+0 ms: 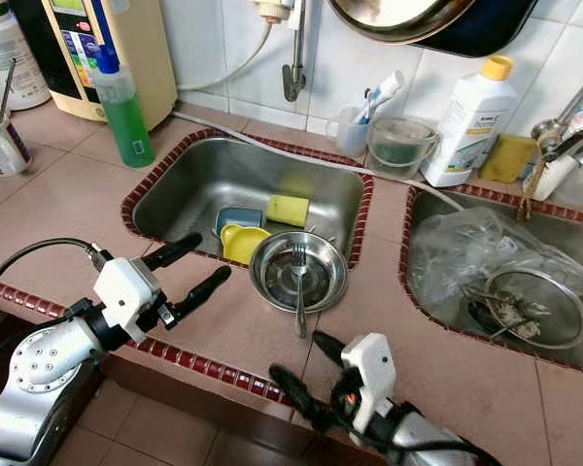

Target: Kitchen organization

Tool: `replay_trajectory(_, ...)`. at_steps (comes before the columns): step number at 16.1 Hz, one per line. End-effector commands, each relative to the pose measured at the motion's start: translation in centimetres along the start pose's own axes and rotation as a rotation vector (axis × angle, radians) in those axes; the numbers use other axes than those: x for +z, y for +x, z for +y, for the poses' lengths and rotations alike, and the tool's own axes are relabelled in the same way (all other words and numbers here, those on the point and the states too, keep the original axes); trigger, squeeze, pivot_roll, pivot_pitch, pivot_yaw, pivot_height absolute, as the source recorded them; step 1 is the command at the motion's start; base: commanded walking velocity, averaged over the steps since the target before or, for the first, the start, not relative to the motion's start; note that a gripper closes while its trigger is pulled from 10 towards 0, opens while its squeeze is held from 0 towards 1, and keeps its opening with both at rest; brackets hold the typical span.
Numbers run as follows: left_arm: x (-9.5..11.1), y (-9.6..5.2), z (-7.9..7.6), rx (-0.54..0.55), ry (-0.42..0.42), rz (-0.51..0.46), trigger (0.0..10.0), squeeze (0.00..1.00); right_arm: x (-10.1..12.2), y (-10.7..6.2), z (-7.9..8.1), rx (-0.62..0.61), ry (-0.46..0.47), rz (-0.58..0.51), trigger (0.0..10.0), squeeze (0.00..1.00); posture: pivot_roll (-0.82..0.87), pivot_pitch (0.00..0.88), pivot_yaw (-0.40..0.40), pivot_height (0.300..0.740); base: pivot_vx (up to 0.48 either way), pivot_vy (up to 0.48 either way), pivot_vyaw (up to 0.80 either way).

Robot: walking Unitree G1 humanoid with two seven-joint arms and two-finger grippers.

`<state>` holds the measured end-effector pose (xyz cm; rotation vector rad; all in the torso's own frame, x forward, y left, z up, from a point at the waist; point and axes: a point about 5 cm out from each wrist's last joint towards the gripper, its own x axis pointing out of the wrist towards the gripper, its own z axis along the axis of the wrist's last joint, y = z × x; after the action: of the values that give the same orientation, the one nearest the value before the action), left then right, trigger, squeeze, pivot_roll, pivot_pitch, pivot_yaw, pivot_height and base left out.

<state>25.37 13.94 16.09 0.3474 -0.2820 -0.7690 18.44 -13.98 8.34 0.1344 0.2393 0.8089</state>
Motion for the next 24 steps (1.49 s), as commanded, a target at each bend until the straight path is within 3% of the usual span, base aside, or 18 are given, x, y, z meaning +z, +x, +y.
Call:
replay_trajectory(1, 0.4, 0.2, 0.0, -0.003, 0.012, -0.011, 10.0, 0.0, -1.2, -0.7, 0.3, 0.023, 0.026, 0.069, 10.0, 0.0, 0.03, 0.106, -0.04, 0.74, 0.0, 0.0, 0.0)
replay_trajectory(3, 0.3, 0.3, 0.0, 0.0, 0.011, -0.011, 10.0, 0.0, -1.2, -1.6, 0.4, 0.026, 0.016, 0.08, 10.0, 0.0, 0.01, 0.102, -0.041, 0.74, 0.0, 0.0, 0.0)
replay_trajectory(9, 0.0, 1.1, 0.0, -0.011, 0.001, -0.024, 10.0, 0.0, 4.1, -3.9, 0.8, 0.069, -0.065, -0.045, 10.0, 0.0, -0.03, 0.097, -0.028, 0.74, 0.0, 0.0, 0.0)
replay_trajectory(12, 0.0, 1.6, 0.1, -0.013, -0.001, -0.03, 10.0, 0.0, 7.0, -4.2, -0.8, 0.017, -0.101, -0.137, 10.0, 0.0, -0.05, 0.096, -0.02, 0.74, 0.0, 0.0, 0.0)
replay_trajectory(14, -0.1, 1.9, 0.1, -0.015, -0.002, -0.037, 10.0, 0.0, 8.7, -3.6, -2.7, -0.076, -0.145, -0.181, 10.0, 0.0, -0.06, 0.094, -0.017, 0.74, 0.0, 0.0, 0.0)
replay_trajectory(15, 0.0, 2.2, 0.0, -0.015, -0.004, -0.044, 10.0, 0.0, 9.4, -2.7, -4.6, -0.188, -0.201, -0.197, 10.0, 0.0, -0.06, 0.092, -0.014, 0.74, 0.0, 0.0, 0.0)
replay_trajectory(18, 0.0, 2.5, -0.2, -0.011, -0.009, -0.052, 10.0, 0.0, 9.9, -1.5, -7.3, -0.325, -0.239, -0.19, 10.0, 0.0, -0.06, 0.096, -0.018, 0.74, 0.0, 0.0, 0.0)
replay_trajectory(20, 0.1, 2.7, -0.3, 0.002, -0.022, -0.061, 10.0, 0.0, 10.2, -0.3, -8.8, -0.342, -0.236, -0.176, 10.0, 0.0, -0.05, 0.099, -0.019, 0.74, 0.0, 0.0, 0.0)
replay_trajectory(24, 0.3, 3.1, -0.8, 0.007, -0.031, -0.071, 10.0, 0.0, 10.9, 1.7, -10.1, -0.33, -0.256, -0.201, 10.0, 0.0, -0.05, 0.102, -0.024, 0.74, 0.0, 0.0, 0.0)
